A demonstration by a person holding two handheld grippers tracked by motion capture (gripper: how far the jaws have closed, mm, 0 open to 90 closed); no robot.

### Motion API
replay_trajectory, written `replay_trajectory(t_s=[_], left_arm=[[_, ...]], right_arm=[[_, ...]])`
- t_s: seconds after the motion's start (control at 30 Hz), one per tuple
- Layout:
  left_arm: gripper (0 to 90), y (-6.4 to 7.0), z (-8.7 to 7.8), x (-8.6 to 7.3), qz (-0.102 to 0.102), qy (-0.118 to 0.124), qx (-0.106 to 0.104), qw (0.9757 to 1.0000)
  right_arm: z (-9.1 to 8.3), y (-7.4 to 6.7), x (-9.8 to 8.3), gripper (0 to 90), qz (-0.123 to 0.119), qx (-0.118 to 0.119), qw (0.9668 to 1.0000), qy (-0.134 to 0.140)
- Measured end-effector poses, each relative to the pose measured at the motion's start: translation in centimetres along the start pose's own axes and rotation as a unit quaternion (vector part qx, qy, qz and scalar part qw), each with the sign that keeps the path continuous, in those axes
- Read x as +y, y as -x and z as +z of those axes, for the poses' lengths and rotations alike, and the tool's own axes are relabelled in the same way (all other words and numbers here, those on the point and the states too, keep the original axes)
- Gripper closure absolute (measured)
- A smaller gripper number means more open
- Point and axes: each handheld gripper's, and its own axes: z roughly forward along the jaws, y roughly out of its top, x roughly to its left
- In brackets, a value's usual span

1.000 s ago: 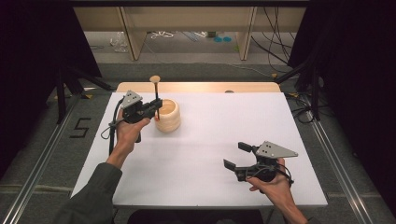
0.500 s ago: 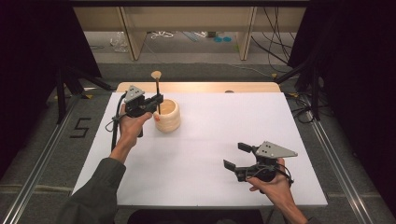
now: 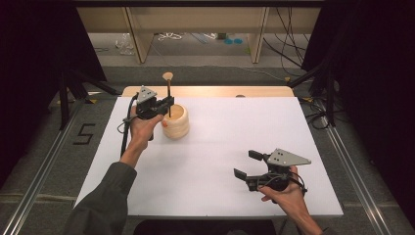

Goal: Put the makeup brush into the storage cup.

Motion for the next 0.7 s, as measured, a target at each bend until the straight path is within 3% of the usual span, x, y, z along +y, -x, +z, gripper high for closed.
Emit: replay_trajectory(t_s=[0.2, 0.23, 0.27, 0.47, 0.7], left_arm=[[83.4, -0.2, 0.4, -0.1, 0.000, 0.002, 0.005, 1.0000], [83.4, -0.2, 0.5, -0.2, -0.005, 0.002, 0.005, 1.0000], [83.4, -0.2, 0.6, -0.3, -0.004, 0.001, 0.006, 1.0000], [83.4, -0.2, 0.9, -0.4, -0.008, 0.005, 0.008, 0.9999], [83.4, -0.4, 1.4, -0.7, -0.009, 0.000, 0.011, 0.9999]], right_arm=[[0.2, 0.1, -0.1, 15.9, -0.008, 0.003, 0.9999, 0.011], [0.1, 0.1, -0.1, 15.9, -0.010, 0.001, 0.9999, 0.001], [0.3, 0.1, -0.1, 15.9, -0.008, 0.005, 0.9999, 0.014], [0.3, -0.1, -0.2, 15.9, 0.004, 0.013, 0.9999, 0.004], [0.3, 0.0, -0.2, 16.0, -0.007, 0.009, 0.9999, 0.004]])
